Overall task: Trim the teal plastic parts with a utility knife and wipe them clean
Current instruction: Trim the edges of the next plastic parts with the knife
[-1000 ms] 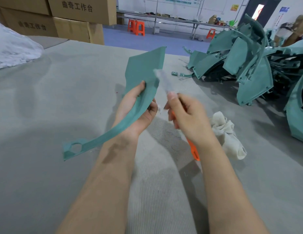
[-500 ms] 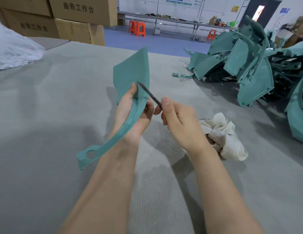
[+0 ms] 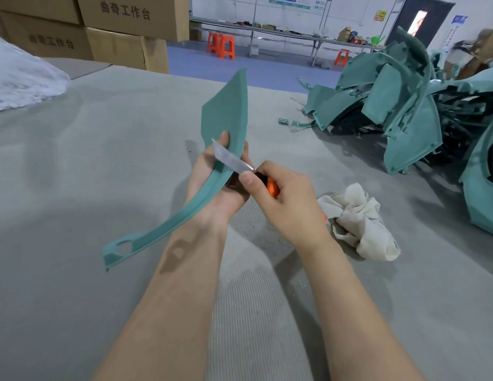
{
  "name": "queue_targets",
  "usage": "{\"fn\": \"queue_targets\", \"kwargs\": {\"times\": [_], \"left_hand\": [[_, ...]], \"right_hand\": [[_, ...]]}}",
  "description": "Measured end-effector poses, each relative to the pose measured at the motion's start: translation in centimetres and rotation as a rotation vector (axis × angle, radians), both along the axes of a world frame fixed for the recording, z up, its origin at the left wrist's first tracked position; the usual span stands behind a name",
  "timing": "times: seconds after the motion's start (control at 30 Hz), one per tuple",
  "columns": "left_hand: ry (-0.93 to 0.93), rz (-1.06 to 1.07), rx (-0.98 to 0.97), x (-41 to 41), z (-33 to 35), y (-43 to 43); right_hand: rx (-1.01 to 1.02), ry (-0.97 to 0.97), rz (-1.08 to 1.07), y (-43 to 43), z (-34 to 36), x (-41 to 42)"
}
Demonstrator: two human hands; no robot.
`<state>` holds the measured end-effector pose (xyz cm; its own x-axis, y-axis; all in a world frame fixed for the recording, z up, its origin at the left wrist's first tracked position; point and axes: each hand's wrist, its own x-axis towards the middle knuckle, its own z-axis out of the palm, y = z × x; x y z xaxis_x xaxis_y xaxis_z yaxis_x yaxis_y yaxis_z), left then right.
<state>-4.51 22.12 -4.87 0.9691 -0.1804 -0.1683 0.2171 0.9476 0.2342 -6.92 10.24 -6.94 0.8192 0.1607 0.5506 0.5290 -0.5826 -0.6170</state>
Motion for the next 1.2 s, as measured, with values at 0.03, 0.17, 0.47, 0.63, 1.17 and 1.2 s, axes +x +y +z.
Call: {"fn": "queue_targets", "kwargs": {"times": [0.03, 0.17, 0.47, 0.63, 1.17, 1.2], "left_hand": [[0.004, 0.001, 0.023, -0.1, 0.2, -0.2], [-0.046, -0.053, 0.128, -0.5, 0.8, -0.8], [-0.095, -0.195, 0.256, -0.4, 0.5, -0.4], [-0.114, -0.265, 0.345, -0.5, 0.4, -0.4], [-0.031, -0.059, 0.45, 0.2, -0.2, -0.8], [-0.038, -0.042, 0.453, 0.2, -0.2, -0.8]], "right_hand": [[0.016, -0.006, -0.013, 0.0, 0.0, 0.0], [0.084, -0.016, -0.076, -0.6, -0.1, 0.5], [0.132, -0.043, -0.148, -1.5, -0.2, 0.9], [0.205, -0.082, -0.231, -2.4, 0.0, 1.3], [0.35, 0.084, -0.284, -2.8, 1.4, 0.7], [0.388, 0.133, -0.217, -2.6, 1.7, 0.6]]}}
